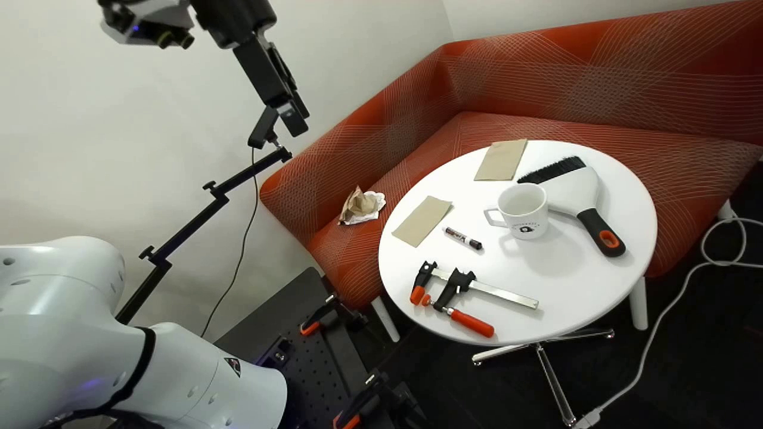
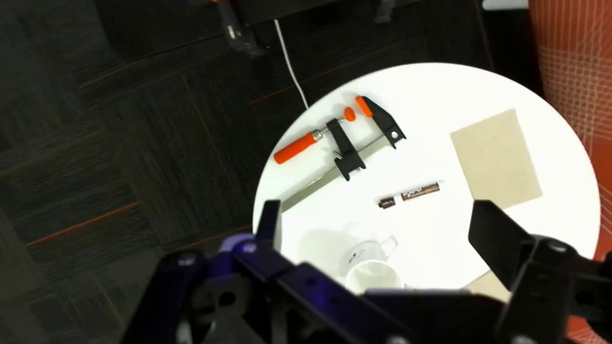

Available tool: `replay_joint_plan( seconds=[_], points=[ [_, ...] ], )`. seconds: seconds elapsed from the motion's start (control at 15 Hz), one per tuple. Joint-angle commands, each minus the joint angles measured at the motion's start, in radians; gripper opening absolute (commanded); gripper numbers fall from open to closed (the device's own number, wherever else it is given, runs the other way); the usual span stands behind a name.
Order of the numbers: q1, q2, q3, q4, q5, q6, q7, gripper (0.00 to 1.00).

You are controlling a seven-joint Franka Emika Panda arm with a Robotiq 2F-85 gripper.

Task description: Place the black marker in the white mug

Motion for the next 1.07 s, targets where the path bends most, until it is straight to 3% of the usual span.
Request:
replay_joint_plan(
  seconds=[0.0,0.2,0.6,0.73,0.8,1.0],
  points=[
    [-0.008,0.064,0.034,-0.053,0.082,0.185,0.179,1.00],
    [-0.024,0.129,0.068,-0.122,0.096,0.387,0.339,1.00],
    [-0.043,0.320,0.116,-0.216,0.020,0.772,0.718,1.00],
    [-0.042,0.390,0.115,-0.206,-0.035,0.805,0.816,1.00],
    [-0.006,0.331,0.080,-0.222,-0.003,0.769,0.736,1.00],
    [-0.001,0.390,0.074,-0.216,-0.025,0.795,0.786,1.00]
  ],
)
